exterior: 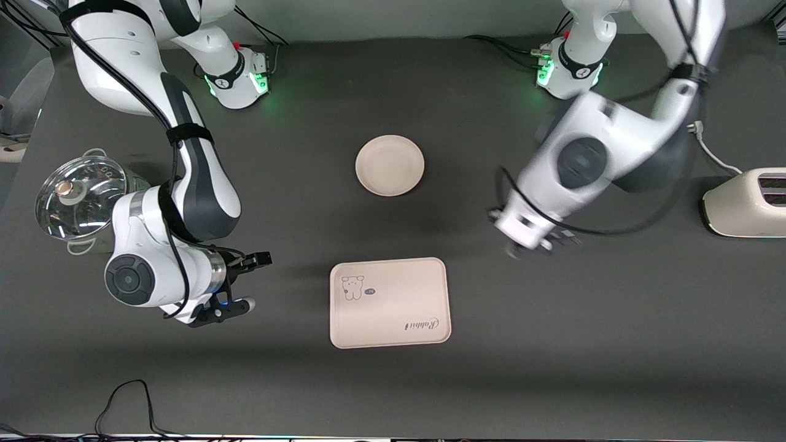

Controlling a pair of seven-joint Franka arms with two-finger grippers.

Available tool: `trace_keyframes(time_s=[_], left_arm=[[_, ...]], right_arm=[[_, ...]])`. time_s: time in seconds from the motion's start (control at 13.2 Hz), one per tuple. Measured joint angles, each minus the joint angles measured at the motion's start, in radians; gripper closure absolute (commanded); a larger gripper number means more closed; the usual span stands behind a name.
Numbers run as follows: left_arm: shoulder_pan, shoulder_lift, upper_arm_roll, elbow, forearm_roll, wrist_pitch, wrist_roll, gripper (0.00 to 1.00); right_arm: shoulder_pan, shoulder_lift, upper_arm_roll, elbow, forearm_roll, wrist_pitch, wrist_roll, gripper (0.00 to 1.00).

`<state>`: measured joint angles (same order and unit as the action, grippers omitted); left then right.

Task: Place bun in plate and plate on tray
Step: 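Carry the bun with the left gripper over the white plate, then lower the bun onto the plate and open the left gripper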

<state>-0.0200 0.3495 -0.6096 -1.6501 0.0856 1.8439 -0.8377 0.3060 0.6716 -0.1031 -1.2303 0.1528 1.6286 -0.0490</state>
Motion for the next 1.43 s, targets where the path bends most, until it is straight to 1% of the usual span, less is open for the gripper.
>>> trace_keyframes(time_s=[0.08, 0.15, 0.23, 0.38, 0.53, 0.6, 0.75, 0.91, 0.98, 1.06, 1.13, 1.21, 1.43], left_arm=[[-0.018, 0.003, -0.068, -0.009, -0.001, 0.029, -0.106, 0.89], [-0.059, 0.009, -0.103, -0.022, -0.002, 0.078, -0.205, 0.89], [-0.116, 0.023, -0.114, -0.033, -0.002, 0.138, -0.294, 0.89], [-0.239, 0.074, -0.111, -0.052, 0.027, 0.255, -0.435, 0.87], [-0.372, 0.150, -0.080, -0.069, 0.139, 0.328, -0.608, 0.87], [-0.420, 0.191, -0.065, -0.075, 0.197, 0.339, -0.675, 0.87], [-0.463, 0.273, -0.048, -0.110, 0.302, 0.391, -0.750, 0.85], [-0.463, 0.314, -0.031, -0.160, 0.359, 0.474, -0.772, 0.80], [-0.462, 0.322, -0.023, -0.176, 0.370, 0.495, -0.773, 0.72], [-0.460, 0.323, -0.019, -0.184, 0.374, 0.503, -0.773, 0.60], [-0.458, 0.322, -0.019, -0.185, 0.376, 0.504, -0.773, 0.15], [-0.457, 0.320, -0.019, -0.185, 0.378, 0.504, -0.773, 0.00], [-0.457, 0.317, -0.019, -0.185, 0.394, 0.502, -0.773, 0.00]], right_arm=[[-0.001, 0.000, -0.001, 0.000, 0.000, 0.000, 0.000, 0.00], [-0.001, 0.000, -0.001, 0.000, 0.000, 0.000, 0.000, 0.00], [-0.001, 0.000, -0.001, 0.000, 0.000, 0.000, 0.000, 0.00], [-0.002, 0.000, -0.002, 0.000, 0.000, 0.000, 0.000, 0.00], [-0.002, 0.000, -0.002, 0.000, 0.000, 0.000, 0.000, 0.00], [-0.002, 0.000, -0.002, 0.000, 0.000, 0.000, 0.000, 0.00], [-0.002, 0.000, -0.002, 0.000, 0.000, 0.000, 0.000, 0.00], [-0.002, 0.000, -0.002, 0.000, 0.000, 0.000, 0.000, 0.00], [-0.002, 0.000, -0.002, 0.001, 0.000, 0.000, 0.000, 0.00], [-0.001, -0.001, -0.002, 0.002, 0.000, -0.001, 0.000, 0.00], [-0.001, -0.002, -0.002, 0.002, 0.000, -0.001, 0.000, 0.00], [-0.001, -0.002, -0.002, 0.002, 0.000, -0.005, 0.000, 0.00], [-0.002, -0.004, -0.002, 0.002, 0.001, -0.024, 0.001, 0.00]])
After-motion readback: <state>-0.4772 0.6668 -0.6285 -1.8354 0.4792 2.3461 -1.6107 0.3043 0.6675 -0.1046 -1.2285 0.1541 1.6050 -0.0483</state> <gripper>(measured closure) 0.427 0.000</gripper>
